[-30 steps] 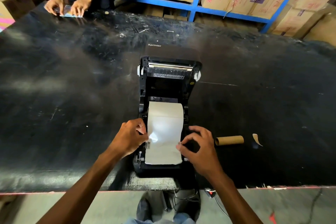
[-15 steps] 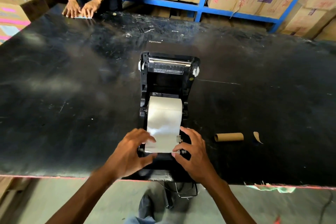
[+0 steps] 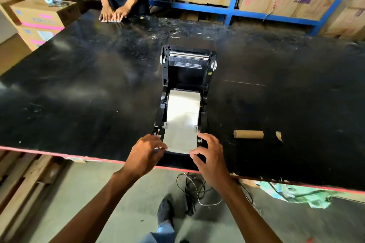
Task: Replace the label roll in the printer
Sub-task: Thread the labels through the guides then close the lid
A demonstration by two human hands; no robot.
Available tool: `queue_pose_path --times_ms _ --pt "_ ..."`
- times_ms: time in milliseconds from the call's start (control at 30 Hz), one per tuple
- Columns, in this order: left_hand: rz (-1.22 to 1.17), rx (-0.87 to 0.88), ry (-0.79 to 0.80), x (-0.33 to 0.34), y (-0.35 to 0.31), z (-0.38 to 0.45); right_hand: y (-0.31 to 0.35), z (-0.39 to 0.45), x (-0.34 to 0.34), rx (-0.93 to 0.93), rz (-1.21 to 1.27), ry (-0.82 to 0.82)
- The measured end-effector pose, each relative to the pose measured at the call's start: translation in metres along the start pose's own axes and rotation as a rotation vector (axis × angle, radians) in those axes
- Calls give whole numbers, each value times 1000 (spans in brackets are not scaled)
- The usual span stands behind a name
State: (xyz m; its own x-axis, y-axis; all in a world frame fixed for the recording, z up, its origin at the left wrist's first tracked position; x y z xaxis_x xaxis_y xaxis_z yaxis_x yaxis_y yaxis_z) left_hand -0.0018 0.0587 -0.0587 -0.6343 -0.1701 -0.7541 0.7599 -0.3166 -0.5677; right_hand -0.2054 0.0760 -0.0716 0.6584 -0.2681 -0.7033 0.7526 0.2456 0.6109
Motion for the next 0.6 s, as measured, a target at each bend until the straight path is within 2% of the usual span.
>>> queue_pose_path --times_ms 300,600 --pt "29 -15 -8 -3 -6 -28 8 -26 -1 -42 4 9" --pt "2 -50 85 -7 -6 -43 15 -39 1 -83 -13 98"
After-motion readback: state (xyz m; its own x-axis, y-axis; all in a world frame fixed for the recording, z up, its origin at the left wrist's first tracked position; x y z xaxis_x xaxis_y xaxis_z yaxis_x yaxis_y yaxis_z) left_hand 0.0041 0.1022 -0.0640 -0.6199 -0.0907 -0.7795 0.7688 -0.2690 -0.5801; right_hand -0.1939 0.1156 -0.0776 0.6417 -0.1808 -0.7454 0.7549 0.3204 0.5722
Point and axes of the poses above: each hand's wrist, its own z-axis towards the middle knuckle, its own x-axis out of the palm, y = z × x, the point moved 4 cm from there along z, towards the middle knuckle, and after that the axes turned 11 degrees about -y, right-handed, at the moved point
